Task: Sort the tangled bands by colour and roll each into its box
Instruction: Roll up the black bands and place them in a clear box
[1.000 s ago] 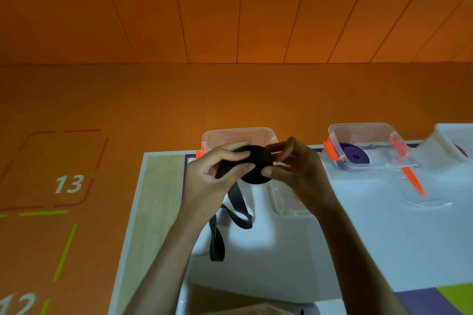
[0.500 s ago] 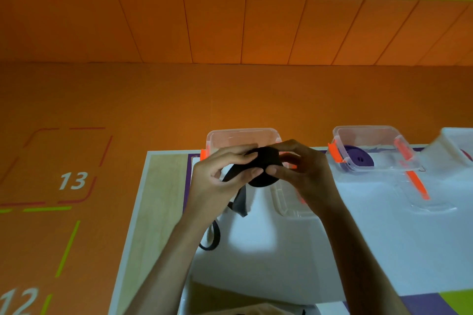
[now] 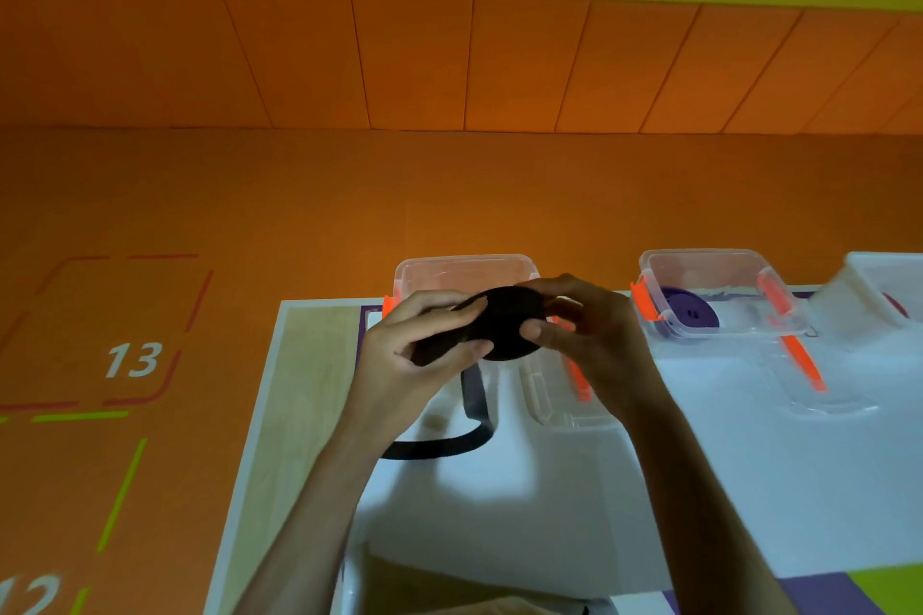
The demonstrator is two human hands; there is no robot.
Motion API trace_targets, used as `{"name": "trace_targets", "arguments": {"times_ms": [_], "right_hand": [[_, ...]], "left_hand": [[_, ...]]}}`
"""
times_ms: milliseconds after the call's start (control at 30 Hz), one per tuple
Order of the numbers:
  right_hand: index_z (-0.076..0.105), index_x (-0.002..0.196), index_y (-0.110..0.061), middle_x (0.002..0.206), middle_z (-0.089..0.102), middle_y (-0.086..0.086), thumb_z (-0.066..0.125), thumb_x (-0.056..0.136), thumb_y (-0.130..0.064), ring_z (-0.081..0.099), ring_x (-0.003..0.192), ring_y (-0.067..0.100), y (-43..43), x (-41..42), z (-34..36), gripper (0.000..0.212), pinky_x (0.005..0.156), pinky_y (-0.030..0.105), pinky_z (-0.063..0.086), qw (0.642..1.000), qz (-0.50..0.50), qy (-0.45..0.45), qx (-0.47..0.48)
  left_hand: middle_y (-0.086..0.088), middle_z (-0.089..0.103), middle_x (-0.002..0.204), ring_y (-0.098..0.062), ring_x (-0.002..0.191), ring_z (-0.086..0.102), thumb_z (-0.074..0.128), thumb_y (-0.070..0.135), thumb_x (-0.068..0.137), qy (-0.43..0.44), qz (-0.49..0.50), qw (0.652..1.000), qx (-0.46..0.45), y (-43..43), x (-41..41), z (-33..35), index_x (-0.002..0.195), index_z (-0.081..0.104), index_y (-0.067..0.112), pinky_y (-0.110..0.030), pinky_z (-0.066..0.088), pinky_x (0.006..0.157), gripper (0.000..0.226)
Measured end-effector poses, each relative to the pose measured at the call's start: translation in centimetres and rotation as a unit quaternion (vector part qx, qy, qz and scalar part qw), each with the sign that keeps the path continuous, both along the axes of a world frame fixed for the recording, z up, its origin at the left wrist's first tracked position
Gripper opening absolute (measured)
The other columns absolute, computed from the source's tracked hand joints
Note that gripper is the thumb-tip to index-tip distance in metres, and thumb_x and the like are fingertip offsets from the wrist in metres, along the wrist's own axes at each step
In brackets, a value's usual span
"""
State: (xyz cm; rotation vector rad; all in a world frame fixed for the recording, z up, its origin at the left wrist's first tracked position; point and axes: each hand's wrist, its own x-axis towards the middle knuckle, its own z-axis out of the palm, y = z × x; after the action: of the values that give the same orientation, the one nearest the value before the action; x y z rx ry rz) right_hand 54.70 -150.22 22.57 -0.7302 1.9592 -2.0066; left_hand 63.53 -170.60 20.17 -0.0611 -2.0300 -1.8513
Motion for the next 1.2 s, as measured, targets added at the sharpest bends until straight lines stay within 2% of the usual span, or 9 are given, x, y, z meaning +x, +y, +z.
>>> {"name": "trace_targets", "arguments": {"times_ms": [133, 267, 333, 467, 567, 733, 867, 1000, 1200], "right_hand": [[0.073, 0.111, -0.018, 0.118, 0.074, 0.01, 0.09, 0.077, -0.042, 0.071, 0.115, 0.036, 0.2, 0.4, -1.2, 0.045, 0.093, 0.052, 0.061, 0.998, -0.002, -0.057, -0.034], [0.068, 0.113, -0.014, 0.115, 0.076, 0.008, 0.09, 0.078, -0.015, 0.072, 0.114, 0.029, 0.6, 0.4, -1.8, 0.042, 0.099, 0.047, 0.06, 0.997, 0.032, -0.043, 0.048], [0.068, 0.121, -0.017, 0.116, 0.074, 0.006, 0.092, 0.074, -0.024, 0.073, 0.111, 0.029, 0.6, 0.4, -1.4, 0.053, 0.095, 0.044, 0.062, 0.997, 0.031, -0.028, 0.058], [0.076, 0.109, -0.024, 0.113, 0.077, 0.004, 0.091, 0.069, -0.052, 0.076, 0.105, 0.028, 0.6, 0.6, -0.7, 0.051, 0.083, 0.041, 0.065, 0.999, -0.025, -0.035, 0.015], [0.074, 0.108, -0.017, 0.113, 0.077, 0.007, 0.091, 0.071, -0.046, 0.075, 0.109, 0.031, 1.0, 0.5, -1.0, 0.05, 0.087, 0.04, 0.064, 0.998, -0.026, -0.063, -0.013], [0.072, 0.115, -0.024, 0.11, 0.079, -0.009, 0.085, 0.076, -0.029, 0.075, 0.108, 0.012, 1.1, 0.4, -1.2, 0.042, 0.092, 0.025, 0.061, 0.994, 0.017, -0.035, 0.098], [0.075, 0.11, -0.033, 0.106, 0.079, -0.007, 0.088, 0.076, -0.034, 0.077, 0.1, 0.015, 1.1, 0.4, -0.8, 0.037, 0.08, 0.024, 0.062, 0.998, -0.028, -0.011, 0.059], [0.073, 0.109, -0.024, 0.113, 0.078, 0.003, 0.09, 0.076, -0.031, 0.075, 0.11, 0.024, 0.9, 0.8, -1.5, 0.037, 0.088, 0.032, 0.062, 0.998, -0.026, -0.05, 0.007], [0.069, 0.115, -0.032, 0.113, 0.077, -0.012, 0.086, 0.078, -0.03, 0.073, 0.112, 0.014, 0.5, 0.6, -1.5, 0.041, 0.087, 0.031, 0.064, 0.999, -0.018, -0.017, 0.047]], "left_hand": [[0.002, 0.075, 0.122, -0.025, 0.121, 0.069, 0.086, 0.008, 0.084, 0.003, -0.016, 1.0, 0.024, 0.0, -0.1, 0.5, 0.124, 0.077, 0.034, -0.033, 0.056, 0.103, 0.048], [0.004, 0.078, 0.12, -0.025, 0.119, 0.071, 0.088, 0.015, 0.082, 0.04, 0.018, 0.999, 0.023, 0.5, -0.3, 1.7, 0.112, 0.08, 0.026, -0.037, 0.058, 0.101, 0.032], [0.003, 0.077, 0.121, -0.027, 0.121, 0.07, 0.087, 0.014, 0.085, 0.049, 0.006, 0.999, -0.022, 0.7, -0.5, 1.9, 0.104, 0.083, 0.024, -0.041, 0.056, 0.102, 0.022], [0.005, 0.073, 0.123, -0.023, 0.122, 0.067, 0.085, 0.023, 0.086, 0.035, -0.019, 0.998, -0.045, 0.8, -0.7, 1.8, 0.111, 0.083, 0.028, -0.027, 0.053, 0.1, 0.025], [0.005, 0.07, 0.117, -0.022, 0.117, 0.065, 0.085, 0.026, 0.084, 0.019, -0.024, 0.999, -0.037, 0.6, -0.7, 1.4, 0.117, 0.08, 0.036, -0.025, 0.052, 0.098, 0.035], [0.005, 0.079, 0.112, -0.022, 0.113, 0.073, 0.095, 0.017, 0.075, 0.032, 0.018, 0.999, 0.0, 1.0, -1.1, 1.5, 0.112, 0.08, 0.024, -0.029, 0.058, 0.097, 0.04], [0.001, 0.078, 0.112, -0.024, 0.113, 0.071, 0.094, 0.013, 0.075, 0.028, 0.006, 0.999, 0.026, 0.9, -1.3, 1.3, 0.107, 0.083, 0.025, -0.029, 0.056, 0.096, 0.035], [-0.001, 0.073, 0.112, -0.023, 0.11, 0.067, 0.086, 0.011, 0.08, -0.008, -0.045, 0.998, 0.038, -0.2, -1.0, 1.1, 0.119, 0.08, 0.024, -0.031, 0.054, 0.097, 0.042], [0.01, 0.079, 0.11, -0.015, 0.111, 0.073, 0.092, 0.024, 0.074, 0.008, 0.008, 1.0, 0.003, 0.4, -1.3, 1.8, 0.111, 0.079, 0.031, -0.019, 0.054, 0.095, 0.039]]}}
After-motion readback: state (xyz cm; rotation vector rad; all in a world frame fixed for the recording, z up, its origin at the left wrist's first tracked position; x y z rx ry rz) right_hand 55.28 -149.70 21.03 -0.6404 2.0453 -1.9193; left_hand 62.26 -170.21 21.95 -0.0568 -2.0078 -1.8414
